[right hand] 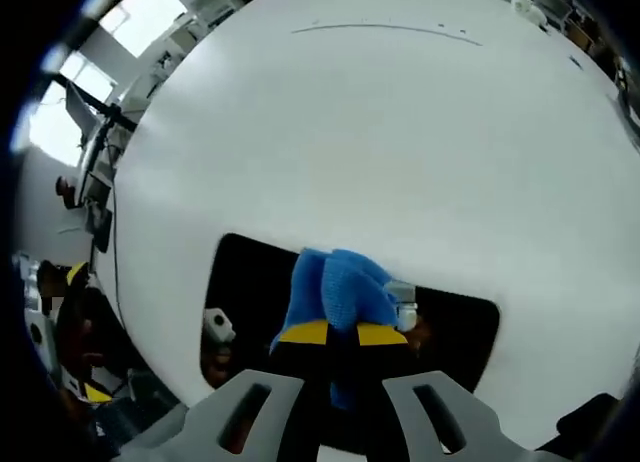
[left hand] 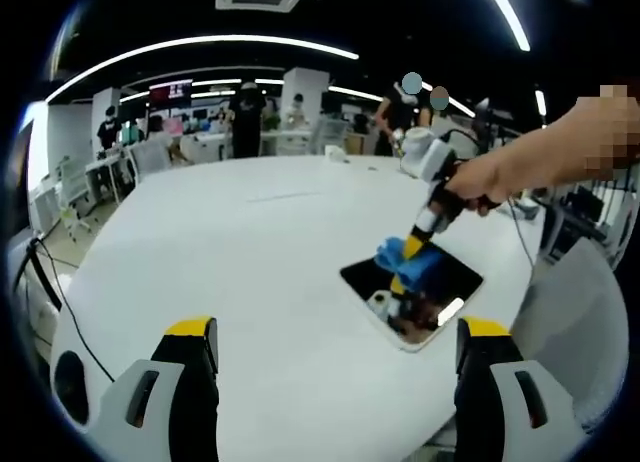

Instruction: Wipe the mirror surface with the cleaning cloth until all visible marks leave the cleaned area.

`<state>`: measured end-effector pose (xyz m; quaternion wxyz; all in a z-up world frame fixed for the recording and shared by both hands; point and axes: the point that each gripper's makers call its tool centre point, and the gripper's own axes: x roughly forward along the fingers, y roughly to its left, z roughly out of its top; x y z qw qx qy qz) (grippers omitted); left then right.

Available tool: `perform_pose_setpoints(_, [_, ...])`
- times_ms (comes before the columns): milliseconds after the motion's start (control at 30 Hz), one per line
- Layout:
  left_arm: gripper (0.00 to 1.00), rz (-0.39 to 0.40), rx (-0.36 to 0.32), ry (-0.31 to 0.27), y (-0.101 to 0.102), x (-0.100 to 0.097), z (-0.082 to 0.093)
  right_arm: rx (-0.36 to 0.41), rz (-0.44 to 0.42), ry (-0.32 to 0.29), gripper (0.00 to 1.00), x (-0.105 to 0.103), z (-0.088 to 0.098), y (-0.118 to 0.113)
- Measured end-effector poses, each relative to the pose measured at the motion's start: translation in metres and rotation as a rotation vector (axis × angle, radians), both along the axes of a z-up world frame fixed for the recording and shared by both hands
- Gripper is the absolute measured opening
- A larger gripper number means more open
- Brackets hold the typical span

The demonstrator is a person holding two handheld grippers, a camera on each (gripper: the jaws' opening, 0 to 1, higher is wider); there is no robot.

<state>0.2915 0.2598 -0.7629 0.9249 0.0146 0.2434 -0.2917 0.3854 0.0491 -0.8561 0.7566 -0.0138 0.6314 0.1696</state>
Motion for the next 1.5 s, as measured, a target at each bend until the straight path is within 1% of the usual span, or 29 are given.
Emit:
perform_pose_setpoints(200, [1.00, -0.007, 0.007, 0.006, 0.004, -0.008, -0.002, 0.011, 0.022, 0.003, 0.02, -0.001, 0.003, 0.022])
perform_pose_setpoints(367, [1.00, 0.004, 0.011, 0.019, 0.013, -0.013, -0.005, 0.013, 0.052, 0.002, 0.02, -0.001, 0.005, 0.039])
perform_pose_setpoints(567, [1.00, 0.011, 0.011, 0.023, 0.019, -0.013, -0.006, 0.024, 0.072, -0.001, 0.02, -0.005, 0.010, 0.060])
perform_pose_setpoints(767, [1.00, 0.015, 0.007, 0.023, 0.020, -0.014, -0.004, 0.031, 0.107, -0.001, 0.02, -0.002, 0.008, 0.077])
perform_pose_setpoints(867, [1.00, 0.017, 0.007, 0.022, 0.022, -0.014, -0.002, 0.020, 0.130, -0.005, 0.02, -0.004, 0.010, 0.080])
perform_pose_setpoints(900, [1.00, 0.020, 0.007, 0.021, 0.023, -0.013, -0.003, 0.029, 0.139, -0.008, 0.02, -0.002, 0.010, 0.082])
perform_pose_setpoints(967, [1.00, 0.024, 0.005, 0.022, 0.025, -0.013, -0.003, 0.036, 0.128, -0.005, 0.02, 0.001, 0.007, 0.082])
perform_pose_setpoints(1067, [1.00, 0.029, 0.001, 0.021, 0.026, -0.012, -0.002, 0.039, 0.127, -0.002, 0.02, -0.001, 0.010, 0.081])
perform_pose_setpoints(1100, [1.00, 0.029, 0.000, 0.022, 0.026, -0.012, -0.002, 0.047, 0.113, -0.001, 0.02, -0.002, 0.010, 0.080])
perform_pose_setpoints(1300, [1.00, 0.025, 0.000, 0.021, 0.023, -0.011, -0.003, 0.055, 0.110, -0.012, 0.02, -0.004, 0.012, 0.081])
perform_pose_setpoints(1433, [1.00, 0.024, 0.000, 0.020, 0.021, -0.012, -0.002, 0.054, 0.110, -0.015, 0.02, 0.005, 0.006, 0.081])
perform_pose_setpoints(1500, [1.00, 0.025, -0.001, 0.019, 0.022, -0.011, -0.002, 0.052, 0.110, -0.023, 0.02, 0.003, 0.007, 0.081])
